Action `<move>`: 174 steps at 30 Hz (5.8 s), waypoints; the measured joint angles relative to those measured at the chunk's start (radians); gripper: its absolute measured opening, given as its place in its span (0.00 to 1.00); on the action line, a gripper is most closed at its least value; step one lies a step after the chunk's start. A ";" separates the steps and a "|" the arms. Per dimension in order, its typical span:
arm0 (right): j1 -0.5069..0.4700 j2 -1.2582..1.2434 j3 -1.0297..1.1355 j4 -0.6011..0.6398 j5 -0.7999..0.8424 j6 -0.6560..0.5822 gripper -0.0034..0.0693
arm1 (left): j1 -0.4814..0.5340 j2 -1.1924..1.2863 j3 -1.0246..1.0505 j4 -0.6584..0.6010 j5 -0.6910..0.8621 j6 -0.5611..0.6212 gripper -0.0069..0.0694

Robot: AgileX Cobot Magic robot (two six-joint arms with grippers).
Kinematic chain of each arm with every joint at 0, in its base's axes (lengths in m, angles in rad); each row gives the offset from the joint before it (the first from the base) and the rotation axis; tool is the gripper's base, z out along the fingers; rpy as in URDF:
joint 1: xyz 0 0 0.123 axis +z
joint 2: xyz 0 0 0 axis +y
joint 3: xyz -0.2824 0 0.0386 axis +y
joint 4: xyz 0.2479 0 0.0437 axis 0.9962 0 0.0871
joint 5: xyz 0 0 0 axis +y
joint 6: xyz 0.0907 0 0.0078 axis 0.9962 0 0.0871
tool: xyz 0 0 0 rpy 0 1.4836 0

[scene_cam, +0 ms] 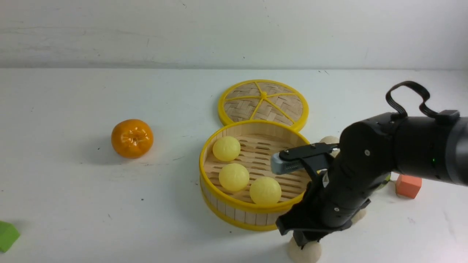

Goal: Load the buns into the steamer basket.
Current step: Use the right arm to grab a steamed stuffed bun, then use the right arm to put the steamed stuffed bun into the steamer, then use the right arm to grab a steamed stuffed bun, then use the right arm to put the steamed stuffed bun into the steamer

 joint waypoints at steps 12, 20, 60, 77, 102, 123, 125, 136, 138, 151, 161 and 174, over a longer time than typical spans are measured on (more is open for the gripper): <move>0.000 0.016 -0.005 0.001 0.018 -0.006 0.07 | 0.000 0.000 0.000 0.000 0.000 0.000 0.08; 0.000 -0.164 -0.053 0.000 0.128 -0.012 0.06 | 0.000 0.000 0.000 0.000 0.000 0.000 0.09; -0.158 -0.016 -0.422 -0.004 0.287 0.018 0.77 | 0.000 0.000 0.000 0.000 0.000 0.000 0.12; -0.302 -0.039 -0.058 -0.098 0.058 0.150 0.40 | 0.000 0.000 0.000 0.000 0.000 0.000 0.14; -0.309 0.031 -0.058 -0.026 -0.035 0.062 0.27 | 0.000 0.000 0.000 0.000 0.000 0.000 0.18; -0.309 -0.104 -0.094 -0.040 0.055 0.011 0.02 | 0.000 0.000 0.000 0.000 0.000 0.000 0.21; -0.309 -0.119 -0.101 -0.040 0.066 0.010 0.02 | 0.000 0.000 0.000 0.000 0.000 0.000 0.21; -0.309 -0.044 -0.100 -0.041 0.081 0.047 0.15 | 0.000 0.000 0.000 0.000 0.000 0.000 0.22; -0.309 -0.012 -0.100 -0.041 0.067 0.050 0.23 | 0.000 0.000 0.000 0.000 0.000 0.000 0.22; -0.309 0.068 -0.100 -0.038 0.012 0.052 0.35 | 0.000 0.000 0.000 0.000 0.000 0.000 0.23; -0.309 0.077 -0.100 -0.039 0.012 0.046 0.09 | 0.000 0.000 0.000 0.000 0.000 0.000 0.25; -0.288 -0.060 -0.295 0.145 0.117 -0.087 0.05 | 0.000 0.000 0.000 0.000 0.000 0.000 0.26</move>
